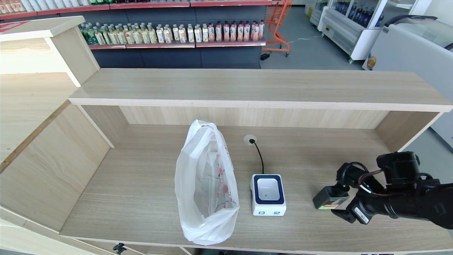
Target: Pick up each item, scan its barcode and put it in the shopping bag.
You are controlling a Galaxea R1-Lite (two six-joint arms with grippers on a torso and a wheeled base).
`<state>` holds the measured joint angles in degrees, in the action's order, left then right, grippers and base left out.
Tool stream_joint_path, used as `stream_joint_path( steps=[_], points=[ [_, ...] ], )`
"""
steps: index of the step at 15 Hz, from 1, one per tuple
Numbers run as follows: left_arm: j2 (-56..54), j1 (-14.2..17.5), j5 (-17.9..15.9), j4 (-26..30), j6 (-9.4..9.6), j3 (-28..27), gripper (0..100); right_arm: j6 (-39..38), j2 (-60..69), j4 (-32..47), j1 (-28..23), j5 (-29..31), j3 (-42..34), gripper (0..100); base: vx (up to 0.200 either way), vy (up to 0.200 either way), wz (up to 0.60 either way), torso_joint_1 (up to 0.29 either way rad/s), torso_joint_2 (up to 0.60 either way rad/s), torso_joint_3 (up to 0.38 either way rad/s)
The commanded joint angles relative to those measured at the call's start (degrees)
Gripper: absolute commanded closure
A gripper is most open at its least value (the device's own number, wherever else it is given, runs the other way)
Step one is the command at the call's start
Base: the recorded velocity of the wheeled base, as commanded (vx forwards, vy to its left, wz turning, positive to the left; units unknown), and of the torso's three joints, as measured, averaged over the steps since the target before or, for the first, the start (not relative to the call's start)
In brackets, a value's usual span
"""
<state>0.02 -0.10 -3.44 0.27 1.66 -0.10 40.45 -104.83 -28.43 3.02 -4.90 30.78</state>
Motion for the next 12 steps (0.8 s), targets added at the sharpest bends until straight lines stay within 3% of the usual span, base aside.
stream_joint_path(
  steps=[1,8,9,12],
  points=[
    [0.0,0.0,0.0,0.0,0.01,0.0,0,0.0,-3.1,0.0,0.9,-1.7,1.8,0,0.0,0.0,0.0,0.0,0.0,0.0],
    [0.0,0.0,0.0,0.0,0.01,0.0,0,-0.5,-6.8,-1.0,4.3,-3.3,5.5,0,0.0,0.0,0.0,0.0,0.0,0.0],
    [0.0,0.0,0.0,0.0,0.01,0.0,0,-0.5,-6.8,-1.1,4.2,-3.4,5.4,100,0.0,0.0,0.0,0.0,0.0,0.0],
    [0.0,0.0,0.0,0.0,0.01,0.1,0,-0.5,-6.9,-2.7,4.2,-4.5,3.3,100,0.0,0.0,0.0,0.0,0.0,0.0]
  ],
)
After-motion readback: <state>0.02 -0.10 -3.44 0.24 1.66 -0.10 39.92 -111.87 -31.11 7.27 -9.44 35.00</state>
